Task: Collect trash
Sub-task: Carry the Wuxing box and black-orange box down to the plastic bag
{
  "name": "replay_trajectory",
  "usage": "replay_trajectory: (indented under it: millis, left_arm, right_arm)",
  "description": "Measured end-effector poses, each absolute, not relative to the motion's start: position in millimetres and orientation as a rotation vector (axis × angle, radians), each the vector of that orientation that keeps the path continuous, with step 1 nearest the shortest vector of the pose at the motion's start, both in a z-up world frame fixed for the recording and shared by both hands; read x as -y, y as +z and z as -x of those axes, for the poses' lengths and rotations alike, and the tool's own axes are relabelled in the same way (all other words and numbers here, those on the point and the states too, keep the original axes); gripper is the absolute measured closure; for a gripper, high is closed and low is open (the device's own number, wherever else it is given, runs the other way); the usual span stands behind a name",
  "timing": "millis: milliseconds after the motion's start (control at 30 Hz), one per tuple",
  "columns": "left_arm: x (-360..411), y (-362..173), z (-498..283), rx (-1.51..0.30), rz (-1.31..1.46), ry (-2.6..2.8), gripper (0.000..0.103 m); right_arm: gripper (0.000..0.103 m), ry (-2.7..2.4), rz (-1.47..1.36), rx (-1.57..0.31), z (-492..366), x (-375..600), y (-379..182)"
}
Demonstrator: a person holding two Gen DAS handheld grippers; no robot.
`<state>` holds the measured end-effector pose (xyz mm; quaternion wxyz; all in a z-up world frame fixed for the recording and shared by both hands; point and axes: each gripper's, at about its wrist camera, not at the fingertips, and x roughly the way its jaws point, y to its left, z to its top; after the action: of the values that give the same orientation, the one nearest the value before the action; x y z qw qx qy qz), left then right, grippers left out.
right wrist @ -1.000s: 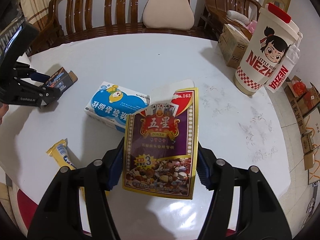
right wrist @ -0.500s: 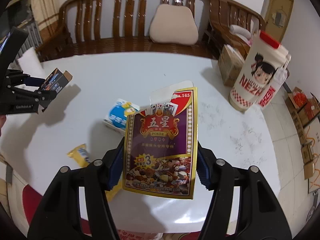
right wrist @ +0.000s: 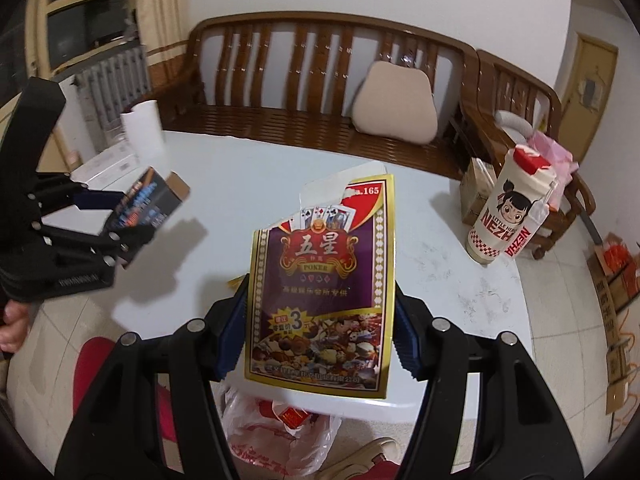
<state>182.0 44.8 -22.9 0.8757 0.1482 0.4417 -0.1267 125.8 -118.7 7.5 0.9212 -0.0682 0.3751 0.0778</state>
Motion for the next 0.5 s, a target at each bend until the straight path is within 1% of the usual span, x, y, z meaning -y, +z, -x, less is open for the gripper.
replay_trajectory:
  millis: [233,500]
  left_arm:
    - [-32,-23,-127,-0.899,-0.273,-0.284,0.051]
    - [-7,-40,-80,-0.913,-0.238,-0.321,0.051]
  right_arm:
    - [0.042,0.178,0.17,-0.732,-71,117,13]
    - [0.042,0.171,0.161,-0.738,-29,124,2]
